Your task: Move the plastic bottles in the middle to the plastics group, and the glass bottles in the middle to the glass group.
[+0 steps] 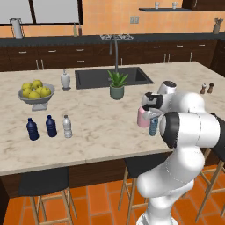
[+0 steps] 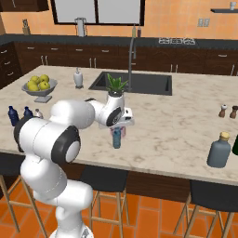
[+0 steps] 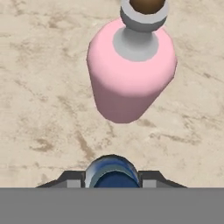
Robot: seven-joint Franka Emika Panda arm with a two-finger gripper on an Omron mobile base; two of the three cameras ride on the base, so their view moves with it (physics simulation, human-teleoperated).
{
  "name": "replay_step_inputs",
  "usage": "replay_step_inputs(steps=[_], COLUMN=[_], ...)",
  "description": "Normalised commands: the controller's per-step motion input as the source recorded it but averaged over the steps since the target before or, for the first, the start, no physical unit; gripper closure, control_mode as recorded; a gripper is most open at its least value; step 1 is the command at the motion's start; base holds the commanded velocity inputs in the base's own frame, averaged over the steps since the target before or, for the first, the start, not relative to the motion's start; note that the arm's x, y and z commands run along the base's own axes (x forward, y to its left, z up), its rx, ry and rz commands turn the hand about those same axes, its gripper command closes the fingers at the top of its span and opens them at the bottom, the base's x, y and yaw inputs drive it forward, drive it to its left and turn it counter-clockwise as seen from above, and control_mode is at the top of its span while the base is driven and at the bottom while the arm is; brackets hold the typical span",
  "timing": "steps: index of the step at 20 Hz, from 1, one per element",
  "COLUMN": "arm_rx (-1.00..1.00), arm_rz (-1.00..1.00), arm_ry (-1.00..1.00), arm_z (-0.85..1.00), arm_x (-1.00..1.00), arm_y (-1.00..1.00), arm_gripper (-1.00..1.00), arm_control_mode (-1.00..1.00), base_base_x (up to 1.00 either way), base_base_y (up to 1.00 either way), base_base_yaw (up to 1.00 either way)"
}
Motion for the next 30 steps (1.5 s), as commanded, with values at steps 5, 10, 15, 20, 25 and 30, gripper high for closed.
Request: replay_step_inputs(steps=[5,10,15,20,25,30], arm_rx=[0.0,0.0,0.0,0.0,0.0,0.0], arm_rz=[0.0,0.0,0.03,0.08,0.1,0.1], arm_ry=[0.0,-0.02,0.0,0.0,0.0,0.0], arm_z=[0.19,0.21,0.13,0.19,0.17,0.11], arm_x=[-0.35,-0.17,-0.12,-0.08,-0.06,-0.07], arm_y=[0.51,0.72,0.83,0.96,1.0,0.98], arm_gripper=[1.0,1.0,1.0,1.0,1.0,1.0], arm_control_mode=[-1.0,-1.0,-1.0,-1.0,-1.0,-1.0], base_base_x=[0.0,0.0,0.0,0.0,0.0,0.0], base_base_y=[0.0,0.0,0.0,0.0,0.0,0.0], base_base_yaw=[0.0,0.0,0.0,0.0,0.0,0.0])
